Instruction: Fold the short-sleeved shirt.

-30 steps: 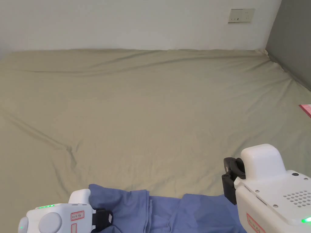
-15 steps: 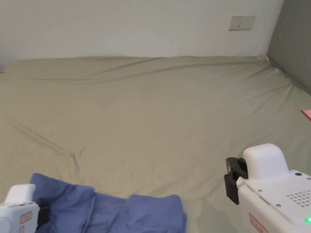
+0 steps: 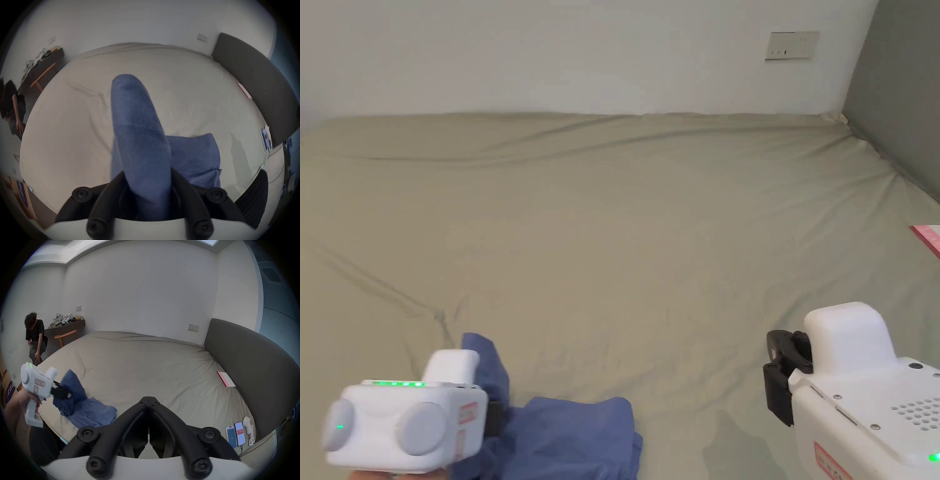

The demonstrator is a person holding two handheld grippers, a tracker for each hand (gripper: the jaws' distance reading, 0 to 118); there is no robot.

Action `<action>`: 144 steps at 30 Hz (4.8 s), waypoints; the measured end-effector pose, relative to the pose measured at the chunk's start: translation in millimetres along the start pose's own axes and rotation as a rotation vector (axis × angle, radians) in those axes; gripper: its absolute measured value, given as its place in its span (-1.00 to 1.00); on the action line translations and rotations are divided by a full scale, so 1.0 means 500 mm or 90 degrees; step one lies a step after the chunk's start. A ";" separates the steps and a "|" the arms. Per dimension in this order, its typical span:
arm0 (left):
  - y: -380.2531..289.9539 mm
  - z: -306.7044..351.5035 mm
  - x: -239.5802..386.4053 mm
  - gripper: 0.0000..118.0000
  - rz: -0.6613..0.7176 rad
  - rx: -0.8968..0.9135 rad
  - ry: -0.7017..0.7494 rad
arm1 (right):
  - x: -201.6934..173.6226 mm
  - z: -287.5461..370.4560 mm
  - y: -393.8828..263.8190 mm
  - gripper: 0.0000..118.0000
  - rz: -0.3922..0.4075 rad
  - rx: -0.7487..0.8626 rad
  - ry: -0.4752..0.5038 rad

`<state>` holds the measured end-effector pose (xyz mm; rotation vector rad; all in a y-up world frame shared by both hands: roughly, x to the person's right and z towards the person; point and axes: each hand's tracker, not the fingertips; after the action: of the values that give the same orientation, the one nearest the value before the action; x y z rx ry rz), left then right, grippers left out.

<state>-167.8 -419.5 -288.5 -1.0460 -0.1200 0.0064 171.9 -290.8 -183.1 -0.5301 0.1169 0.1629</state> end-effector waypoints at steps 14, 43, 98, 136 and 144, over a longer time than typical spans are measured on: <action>-0.070 -0.141 0.204 -0.35 -0.042 -0.068 -0.008 | 0.020 -0.012 -0.020 -0.97 -0.017 -0.025 0.006; -0.184 -0.159 0.278 -1.00 -0.304 0.136 0.108 | 0.023 0.003 -0.028 -0.97 -0.020 -0.023 -0.003; -0.134 -0.262 -0.160 -0.55 0.389 -0.133 -0.522 | -0.234 -0.399 -0.256 -0.98 0.050 -0.353 0.317; -0.187 0.002 -0.405 -0.55 0.050 0.023 0.258 | -0.237 -0.035 0.071 -0.97 0.068 0.158 0.017; -0.186 0.016 -0.649 -0.55 0.055 0.027 0.388 | -0.297 -0.071 0.064 -0.97 0.084 0.129 0.009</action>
<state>-495.7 -479.7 -235.5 -0.9698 0.4754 -0.2297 17.9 -300.2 -206.6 -0.3220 0.1806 0.2736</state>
